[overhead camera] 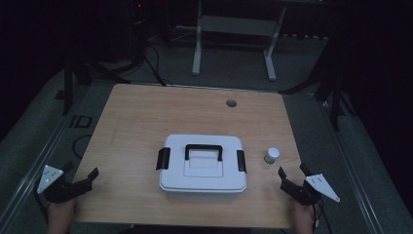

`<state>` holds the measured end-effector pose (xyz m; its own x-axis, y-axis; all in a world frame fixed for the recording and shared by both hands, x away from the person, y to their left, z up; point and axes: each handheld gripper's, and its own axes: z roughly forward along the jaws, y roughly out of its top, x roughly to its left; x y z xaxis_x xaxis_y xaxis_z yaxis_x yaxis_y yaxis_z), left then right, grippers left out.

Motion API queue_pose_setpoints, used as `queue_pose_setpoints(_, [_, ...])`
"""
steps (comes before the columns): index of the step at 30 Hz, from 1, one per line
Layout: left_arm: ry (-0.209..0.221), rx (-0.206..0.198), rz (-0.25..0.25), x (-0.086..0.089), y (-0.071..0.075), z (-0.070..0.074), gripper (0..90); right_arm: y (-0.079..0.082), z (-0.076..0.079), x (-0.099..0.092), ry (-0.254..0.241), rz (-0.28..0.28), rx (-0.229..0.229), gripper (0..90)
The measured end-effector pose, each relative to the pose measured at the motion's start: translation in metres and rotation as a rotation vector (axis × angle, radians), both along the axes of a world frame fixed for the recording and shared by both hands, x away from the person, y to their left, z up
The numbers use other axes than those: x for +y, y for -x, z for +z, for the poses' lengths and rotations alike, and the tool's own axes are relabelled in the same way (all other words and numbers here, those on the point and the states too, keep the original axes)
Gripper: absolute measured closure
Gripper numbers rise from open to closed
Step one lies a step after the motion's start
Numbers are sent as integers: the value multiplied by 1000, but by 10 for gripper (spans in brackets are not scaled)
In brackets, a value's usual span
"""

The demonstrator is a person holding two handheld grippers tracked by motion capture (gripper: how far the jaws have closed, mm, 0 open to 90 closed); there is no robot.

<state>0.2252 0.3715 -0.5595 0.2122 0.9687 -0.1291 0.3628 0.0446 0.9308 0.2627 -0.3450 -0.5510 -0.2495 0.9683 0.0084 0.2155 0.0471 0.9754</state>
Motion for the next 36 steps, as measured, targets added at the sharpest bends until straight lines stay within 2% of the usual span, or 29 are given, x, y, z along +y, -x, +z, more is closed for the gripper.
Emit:
queue_pose_setpoints(3, [9, 15, -28, 1, -2, 0, 6, 0, 0, 0, 0, 5, 6, 139])
queue_pose_setpoints(4, [22, 25, -69, 4, -2, 1, 6, 0, 0, 0, 2, 8, 7, 138])
queue_pose_setpoints(6, [21, 32, -73, 4, -2, 1, 6, 0, 0, 0, 0, 12, 7, 139])
queue_pose_setpoints(8, [20, 68, -106, 10, -4, 0, 6, 0, 0, 0, -1, 12, 7, 138])
queue_pose_setpoints(9, [35, 80, -134, 12, -4, 0, 6, 0, 0, 0, -5, 14, 7, 139])
queue_pose_setpoints(10, [35, 80, -134, 12, -4, 0, 6, 0, 0, 0, -5, 14, 7, 139])
queue_pose_setpoints(14, [11, 137, -208, 16, -5, 0, 6, -1, -1, -1, -13, 16, 10, 139])
queue_pose_setpoints(16, [16, 164, -251, 18, -5, 0, 6, -1, -1, 0, -9, 18, 13, 139])
queue_pose_setpoints(18, [-5, 200, -281, 19, -5, 0, 6, -1, -1, 0, -10, 19, 13, 138])
queue_pose_setpoints(22, [-93, 281, -337, 17, -5, 1, 6, -1, -1, 0, -10, 23, 18, 139])
queue_pose_setpoints(26, [-158, 348, -390, 16, -5, 6, 6, -1, -1, 0, -10, 24, 19, 139])
queue_pose_setpoints(27, [-190, 360, -394, 16, -5, 8, 6, -1, -1, 0, -9, 24, 18, 138])
queue_pose_setpoints(29, [-213, 390, -415, 17, -6, 12, 6, -1, -1, 0, -10, 25, 21, 138])
queue_pose_setpoints(36, [-340, 486, -468, 15, -8, 24, 6, -1, -1, 0, -5, 28, 25, 138])
